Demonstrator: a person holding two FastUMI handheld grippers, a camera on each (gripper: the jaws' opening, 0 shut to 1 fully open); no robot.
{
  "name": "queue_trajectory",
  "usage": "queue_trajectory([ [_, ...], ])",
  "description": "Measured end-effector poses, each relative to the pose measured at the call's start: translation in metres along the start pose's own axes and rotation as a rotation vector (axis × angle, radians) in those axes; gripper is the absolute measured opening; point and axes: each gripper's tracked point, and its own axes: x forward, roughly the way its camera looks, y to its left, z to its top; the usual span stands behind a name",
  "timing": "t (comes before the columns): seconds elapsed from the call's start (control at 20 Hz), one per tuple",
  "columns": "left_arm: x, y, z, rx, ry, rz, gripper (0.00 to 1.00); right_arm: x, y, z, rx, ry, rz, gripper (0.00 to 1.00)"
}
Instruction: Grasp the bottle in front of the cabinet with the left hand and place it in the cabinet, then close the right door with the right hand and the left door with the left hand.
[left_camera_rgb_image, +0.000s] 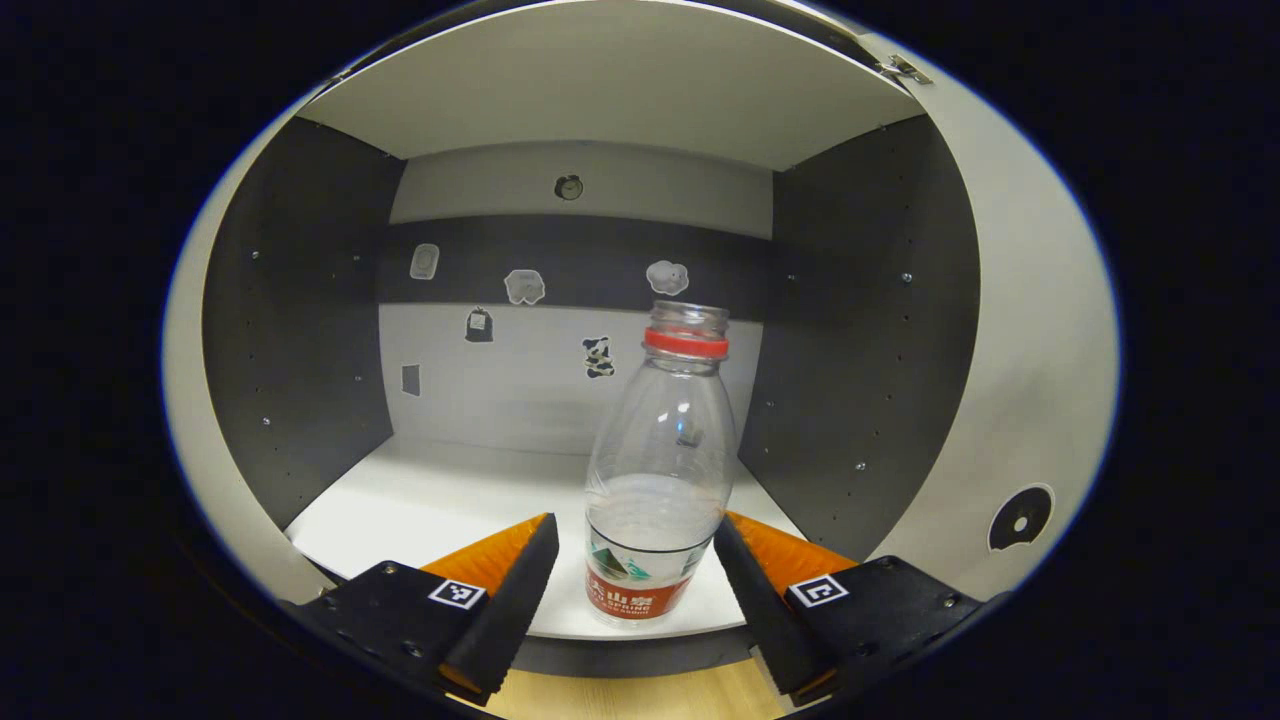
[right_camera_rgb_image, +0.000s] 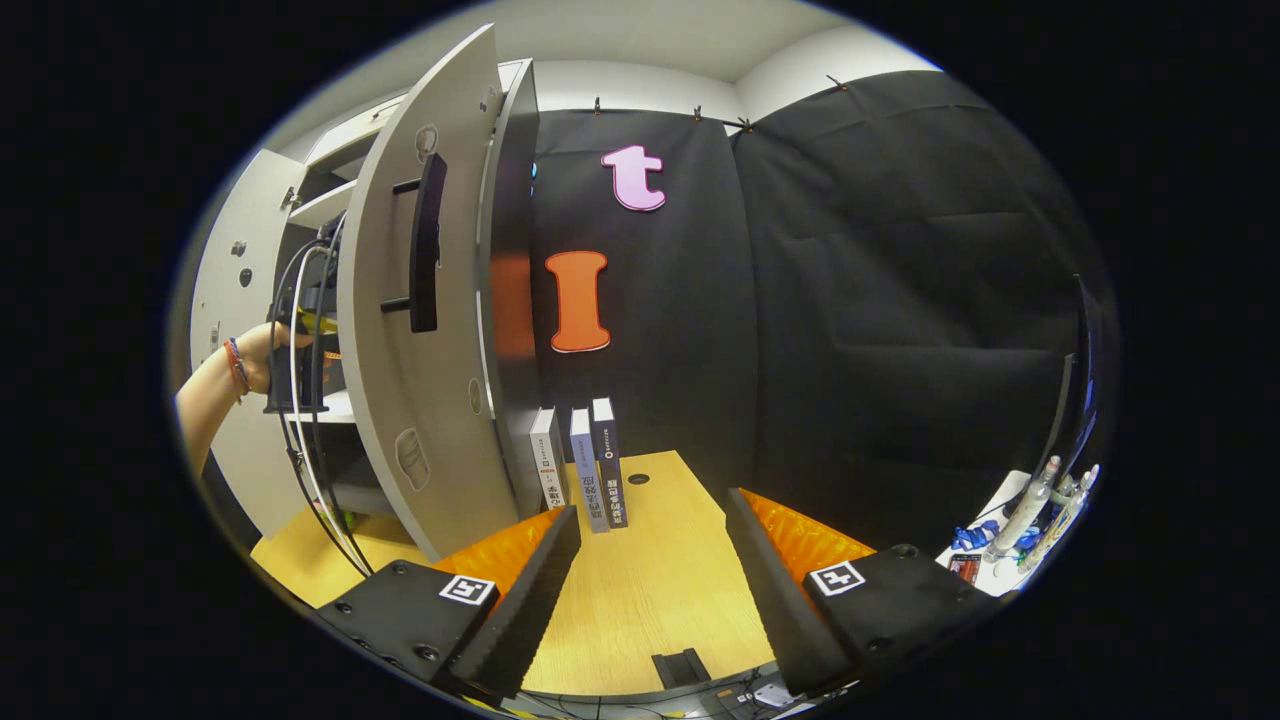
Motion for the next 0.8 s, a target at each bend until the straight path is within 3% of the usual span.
queue_trajectory([
  [0.3,-0.04,0.004,0.002,-0.008,-0.042,0.036,0.95,-0.004,0.006,0.008,-0.033,-0.012,0.072,0.98],
  [0.8,-0.196,0.045,-0.017,-0.063,-0.174,0.182,0.95,0.016,0.047,0.015,-0.086,-0.008,0.254,0.98],
])
